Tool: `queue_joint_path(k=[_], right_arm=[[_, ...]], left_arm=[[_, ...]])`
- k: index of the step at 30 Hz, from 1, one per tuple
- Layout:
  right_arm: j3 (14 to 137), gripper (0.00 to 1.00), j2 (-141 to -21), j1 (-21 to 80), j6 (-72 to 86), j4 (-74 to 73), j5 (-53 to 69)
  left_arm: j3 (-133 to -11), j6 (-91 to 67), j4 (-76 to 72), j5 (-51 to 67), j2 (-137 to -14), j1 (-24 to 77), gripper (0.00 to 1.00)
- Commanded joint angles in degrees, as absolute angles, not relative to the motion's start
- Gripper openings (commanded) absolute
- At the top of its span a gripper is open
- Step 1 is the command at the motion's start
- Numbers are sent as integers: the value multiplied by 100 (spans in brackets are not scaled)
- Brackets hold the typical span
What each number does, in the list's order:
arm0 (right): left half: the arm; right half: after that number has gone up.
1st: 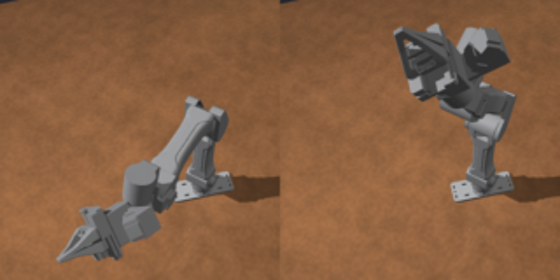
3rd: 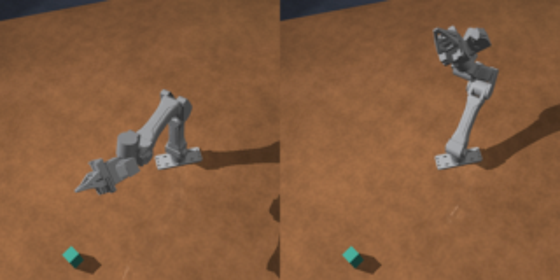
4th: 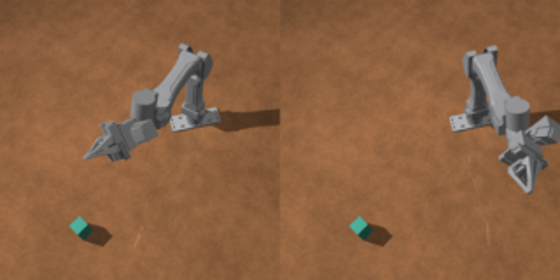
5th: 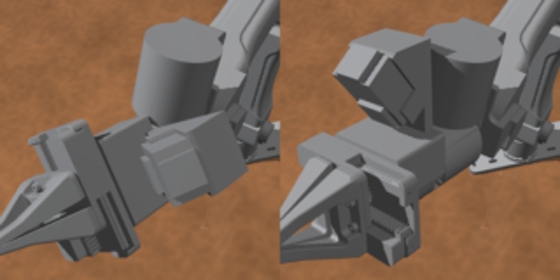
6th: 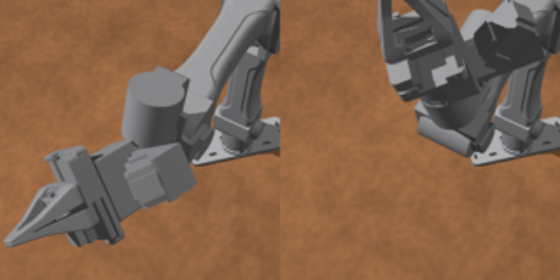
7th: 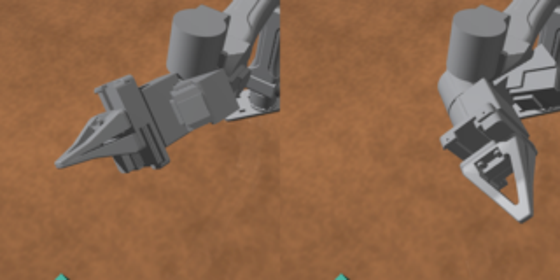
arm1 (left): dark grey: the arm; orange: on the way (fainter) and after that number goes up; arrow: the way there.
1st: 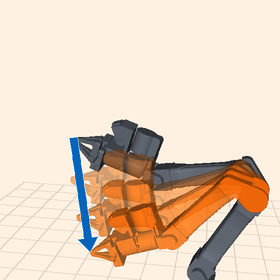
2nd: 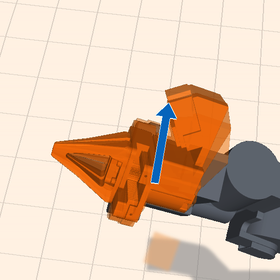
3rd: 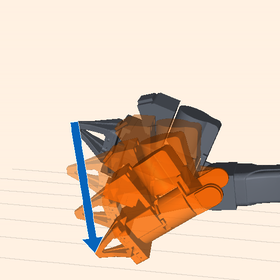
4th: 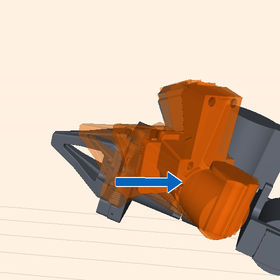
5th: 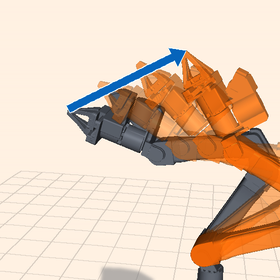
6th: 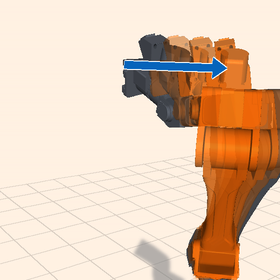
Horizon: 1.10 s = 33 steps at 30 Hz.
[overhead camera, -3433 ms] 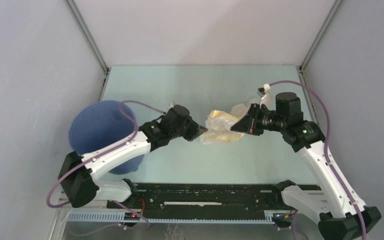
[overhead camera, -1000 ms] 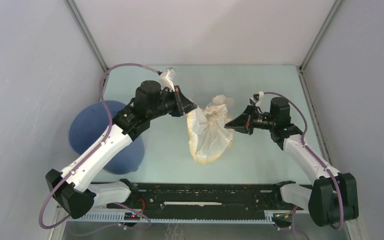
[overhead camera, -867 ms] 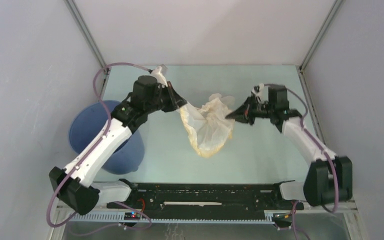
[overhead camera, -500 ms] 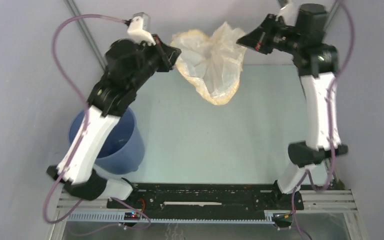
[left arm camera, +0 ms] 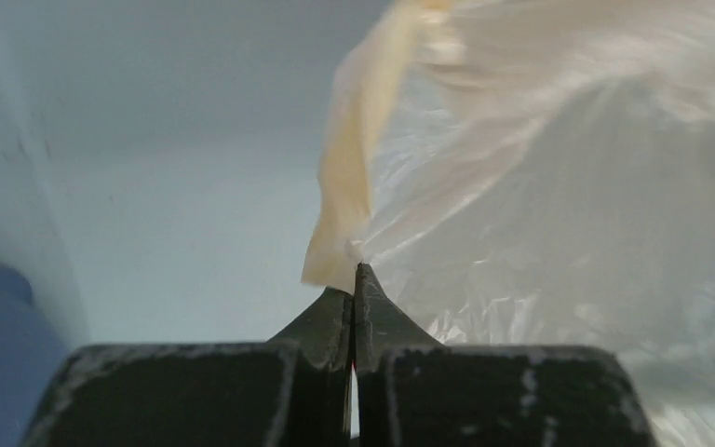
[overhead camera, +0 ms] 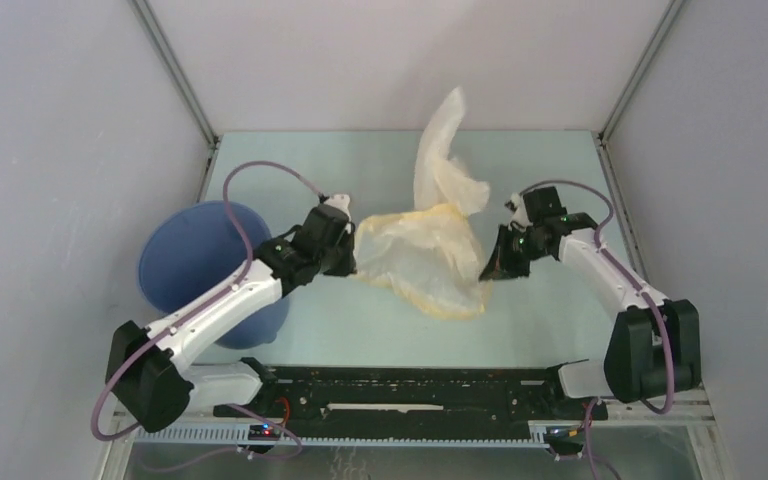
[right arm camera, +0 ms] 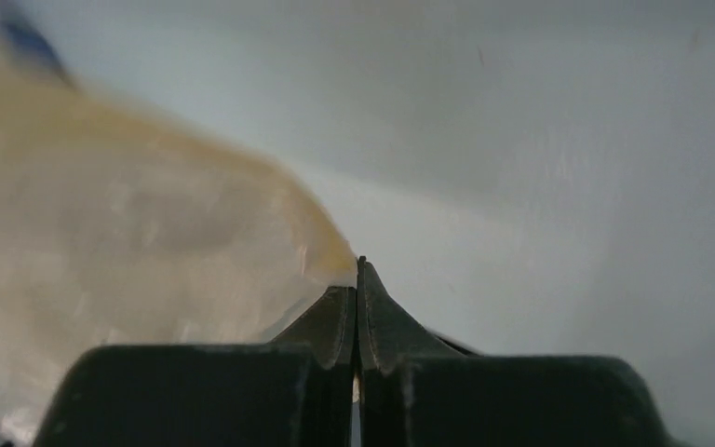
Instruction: Put the trash bags into the trash bin
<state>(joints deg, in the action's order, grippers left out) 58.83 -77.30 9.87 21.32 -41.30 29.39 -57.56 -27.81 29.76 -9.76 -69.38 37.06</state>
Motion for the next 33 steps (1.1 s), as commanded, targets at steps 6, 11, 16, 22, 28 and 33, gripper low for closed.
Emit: queue_joint_path(k=[6, 11, 16, 22, 28, 33], right_arm=[[6105, 0, -7011, 889, 1625, -4504, 3074], [6125, 0, -6593, 889, 1517, -4320, 3519], [6125, 0, -6434, 990, 1406, -4185, 4005], [6014, 0, -6539, 1001, 1064, -4306, 4885], [5949, 0, -6717, 1068, 987, -4453, 4923], [5890, 0, -6655, 1094, 935, -4594, 4806]], left_arm=[[-6024, -2825, 2795, -209, -6243, 3831, 0], [-5736, -2839, 2836, -75, -5822, 3826, 19], [-5823, -2865, 3548, -330, -5403, 3830, 89], [-6598, -2425, 3772, -357, -5960, 3827, 100], [-7349, -1869, 4045, 115, -7677, 3825, 100], [-7710, -1415, 4109, 338, -8698, 3902, 95]])
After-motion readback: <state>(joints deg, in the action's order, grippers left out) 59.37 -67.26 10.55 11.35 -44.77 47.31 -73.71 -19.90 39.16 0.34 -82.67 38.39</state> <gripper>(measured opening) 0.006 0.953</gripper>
